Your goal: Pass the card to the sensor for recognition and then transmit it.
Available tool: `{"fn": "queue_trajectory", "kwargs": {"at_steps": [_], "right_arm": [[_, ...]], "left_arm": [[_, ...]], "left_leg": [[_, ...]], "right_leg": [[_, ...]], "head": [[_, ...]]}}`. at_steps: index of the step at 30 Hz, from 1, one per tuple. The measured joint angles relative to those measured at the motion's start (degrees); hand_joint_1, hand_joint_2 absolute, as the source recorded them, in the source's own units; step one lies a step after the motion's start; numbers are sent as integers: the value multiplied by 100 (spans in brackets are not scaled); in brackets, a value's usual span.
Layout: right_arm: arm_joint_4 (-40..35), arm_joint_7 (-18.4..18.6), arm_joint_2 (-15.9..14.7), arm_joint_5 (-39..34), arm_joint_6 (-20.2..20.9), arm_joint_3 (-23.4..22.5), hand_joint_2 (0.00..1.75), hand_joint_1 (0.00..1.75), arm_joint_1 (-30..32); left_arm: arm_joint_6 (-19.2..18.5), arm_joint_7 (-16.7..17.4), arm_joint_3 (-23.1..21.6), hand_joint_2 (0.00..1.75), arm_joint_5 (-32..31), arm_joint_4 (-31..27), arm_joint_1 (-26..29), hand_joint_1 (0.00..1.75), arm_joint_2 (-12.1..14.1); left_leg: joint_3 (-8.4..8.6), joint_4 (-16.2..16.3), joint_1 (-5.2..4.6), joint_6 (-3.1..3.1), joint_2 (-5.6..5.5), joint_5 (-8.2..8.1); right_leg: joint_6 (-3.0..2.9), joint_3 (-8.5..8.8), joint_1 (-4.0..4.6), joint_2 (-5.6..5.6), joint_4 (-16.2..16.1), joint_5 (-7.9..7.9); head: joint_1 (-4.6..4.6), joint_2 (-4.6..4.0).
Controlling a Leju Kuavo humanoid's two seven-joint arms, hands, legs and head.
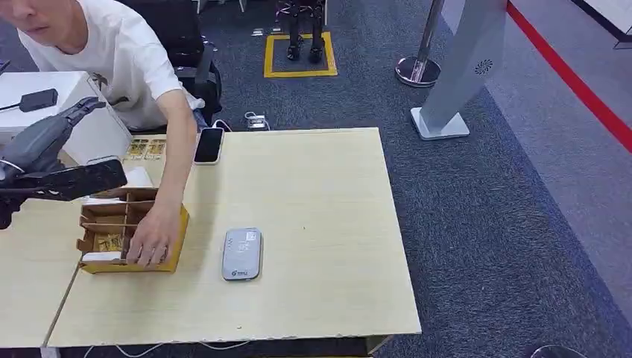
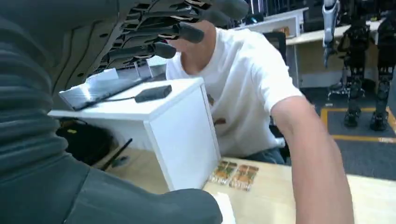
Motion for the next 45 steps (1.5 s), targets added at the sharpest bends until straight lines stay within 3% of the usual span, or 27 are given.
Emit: {"fn": "queue_trajectory", "kwargs": {"at_steps": [12,36,41,45], "right_arm": [[-2,28,4,-2,4,103,0,0,-2],[-24,127,4,109,46,116,0,0,-18],[-31,140,4,90,37,138,0,0,-19],[-42,162,4,55,37,162,0,0,-16]], "left_arm": [[103,-7,-66,175,203,-194,197,0,205],[146,-4,-53,175,682,-808,1568,0,837],[332,131,257,175,813,-1230,2342,0,1256],[671,142,926,175,565,-1717,3516,0,1558]], "left_leg": [[-3,0,0,0,-1,0],[-2,-2,1,0,3,-1],[-1,-6,1,-2,16,-3],[0,-9,1,-2,25,-11]], "right_leg": [[0,0,0,-1,0,0],[-1,0,1,2,1,-1],[-2,-4,1,14,1,-3],[-1,-8,0,20,0,-6]], "head": [[0,0],[4,0],[2,0],[0,0]]}}
